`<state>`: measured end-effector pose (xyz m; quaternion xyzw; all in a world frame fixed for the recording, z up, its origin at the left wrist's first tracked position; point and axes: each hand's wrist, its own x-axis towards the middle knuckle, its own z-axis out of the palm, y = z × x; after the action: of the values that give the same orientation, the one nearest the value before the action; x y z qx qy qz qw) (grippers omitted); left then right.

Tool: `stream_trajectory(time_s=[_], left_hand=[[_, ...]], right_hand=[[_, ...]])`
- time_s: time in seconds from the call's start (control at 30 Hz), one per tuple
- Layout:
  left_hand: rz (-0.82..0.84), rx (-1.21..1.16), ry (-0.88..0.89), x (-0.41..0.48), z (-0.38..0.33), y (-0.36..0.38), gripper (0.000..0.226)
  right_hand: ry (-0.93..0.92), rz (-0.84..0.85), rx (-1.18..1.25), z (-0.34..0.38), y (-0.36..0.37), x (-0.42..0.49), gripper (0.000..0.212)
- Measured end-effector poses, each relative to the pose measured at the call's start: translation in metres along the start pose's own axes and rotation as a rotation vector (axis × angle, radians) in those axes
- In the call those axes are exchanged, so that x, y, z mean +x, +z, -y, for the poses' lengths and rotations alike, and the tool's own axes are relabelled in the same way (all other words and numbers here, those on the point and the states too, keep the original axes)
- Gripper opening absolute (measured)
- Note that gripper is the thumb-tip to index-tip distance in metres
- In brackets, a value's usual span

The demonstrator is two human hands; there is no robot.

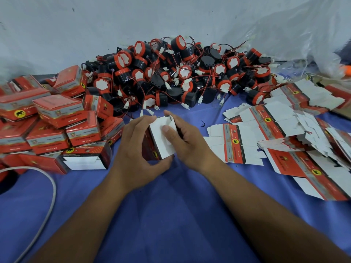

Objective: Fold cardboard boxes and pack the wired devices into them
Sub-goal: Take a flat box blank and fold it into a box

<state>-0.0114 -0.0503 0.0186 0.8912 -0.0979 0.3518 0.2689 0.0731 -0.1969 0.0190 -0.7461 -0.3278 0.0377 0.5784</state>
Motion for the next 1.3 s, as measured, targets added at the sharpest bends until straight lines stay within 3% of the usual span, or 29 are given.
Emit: stream_trajectory(time_s=[0.2,0.77,1.3], left_hand=[[-0.001,-0.005,0.004,-0.001,0.003,0.000,0.080],[-0.019,0.046,0.078,-0.002,0.005,0.001,0.077],[-0.032,0.041,0.047,0.000,0.004,-0.002,0.079]], right_hand=[[0.001,0.036,0.023,0.001,-0.001,0.000,0.044],[-0.018,0.122,-0.167,0.015,0.000,-0.003,0.065],[0.063,0.108,-0.074,0.015,0.001,-0.002,0.057]])
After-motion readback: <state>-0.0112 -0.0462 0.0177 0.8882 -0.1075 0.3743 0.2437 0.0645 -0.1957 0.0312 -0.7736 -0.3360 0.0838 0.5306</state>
